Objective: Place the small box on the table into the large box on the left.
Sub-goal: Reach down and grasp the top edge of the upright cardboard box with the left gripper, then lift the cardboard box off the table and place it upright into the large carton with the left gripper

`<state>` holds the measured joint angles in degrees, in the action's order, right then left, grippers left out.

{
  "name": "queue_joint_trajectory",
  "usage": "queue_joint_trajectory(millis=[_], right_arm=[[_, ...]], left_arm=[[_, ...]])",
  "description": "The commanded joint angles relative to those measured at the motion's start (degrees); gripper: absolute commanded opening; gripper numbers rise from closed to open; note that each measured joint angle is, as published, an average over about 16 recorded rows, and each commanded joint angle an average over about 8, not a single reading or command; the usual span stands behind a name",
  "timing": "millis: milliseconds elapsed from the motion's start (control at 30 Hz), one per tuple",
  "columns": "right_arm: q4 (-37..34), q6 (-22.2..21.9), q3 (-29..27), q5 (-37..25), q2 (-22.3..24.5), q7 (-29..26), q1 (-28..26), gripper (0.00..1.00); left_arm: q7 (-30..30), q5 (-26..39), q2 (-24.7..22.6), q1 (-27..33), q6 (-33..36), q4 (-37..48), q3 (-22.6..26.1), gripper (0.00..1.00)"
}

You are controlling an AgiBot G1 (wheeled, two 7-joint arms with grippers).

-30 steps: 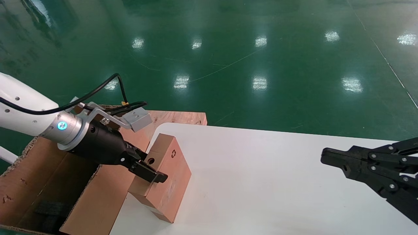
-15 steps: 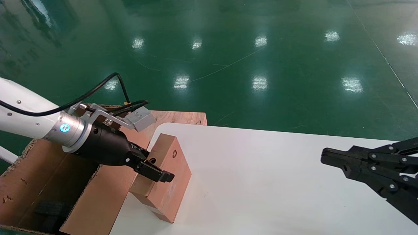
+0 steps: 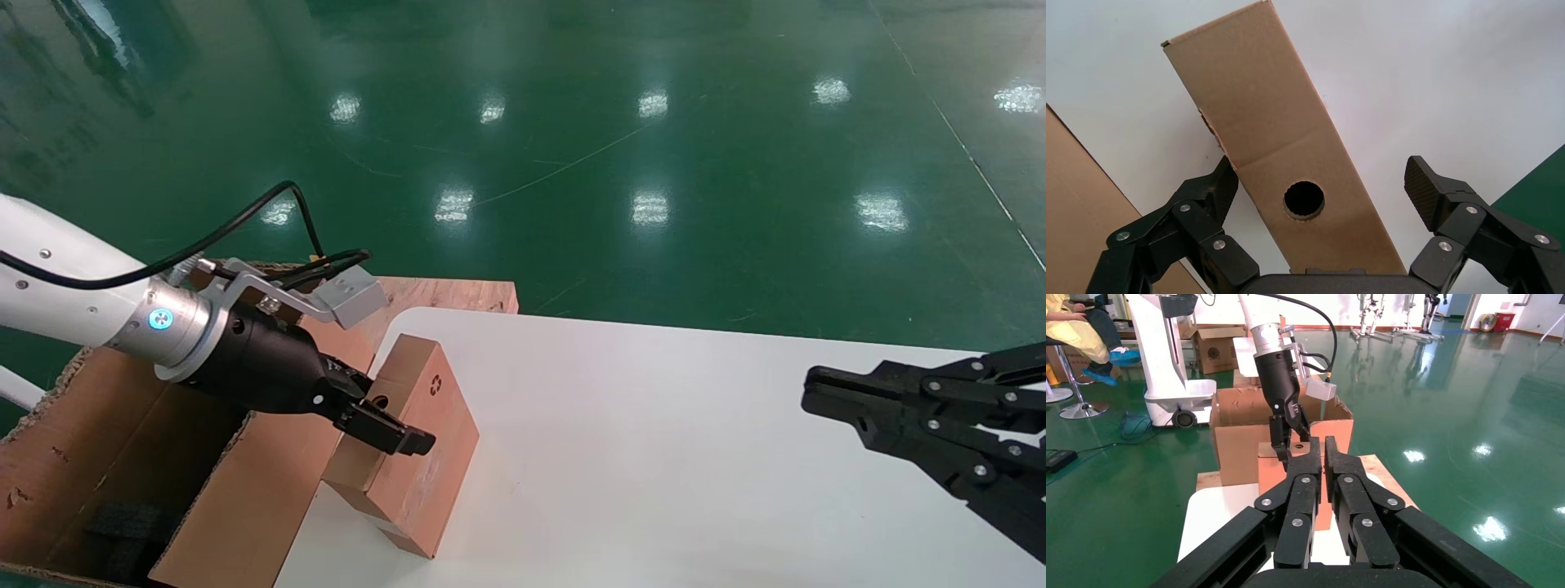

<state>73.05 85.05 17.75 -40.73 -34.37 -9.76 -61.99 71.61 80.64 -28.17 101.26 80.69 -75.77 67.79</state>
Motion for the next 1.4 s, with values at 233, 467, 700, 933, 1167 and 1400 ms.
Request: queue_joint_trajectory(millis=[233, 467, 700, 933, 1167, 1400], right_arm=[[-0.02, 0.0, 0.02, 0.01, 0.0, 0.01, -0.01, 1.0], [-0.02, 0.0, 0.03, 0.02, 0.01, 0.02, -0.02, 1.0], [-0.02, -0.01, 0.05, 0.03, 0.01, 0.03, -0.02, 1.0], [-0.02, -0.01, 0.06, 0.04, 0.02, 0.03, -0.02, 1.0], [-0.02, -0.02, 0.08, 0.05, 0.02, 0.04, -0.03, 1.0], [-0.02, -0.02, 0.09, 0.06, 0.03, 0.05, -0.03, 1.0]], left_arm=[[-0.4, -0.16, -0.01, 0.35, 0.87, 0.16, 0.01, 0.0], [-0.37, -0.54, 0.0, 0.35, 1.09, 0.28, -0.03, 0.0], [0.47, 0.0, -0.01, 0.78, 2.07, 0.29, 0.24, 0.0], [1.48, 0.88, -0.09, 1.74, 3.88, -0.01, 0.6, 0.0], [1.49, 1.98, -0.76, 3.17, 5.89, 0.0, 0.97, 0.0], [0.08, 2.34, -1.05, 4.8, 6.28, 0.18, 0.65, 0.0]])
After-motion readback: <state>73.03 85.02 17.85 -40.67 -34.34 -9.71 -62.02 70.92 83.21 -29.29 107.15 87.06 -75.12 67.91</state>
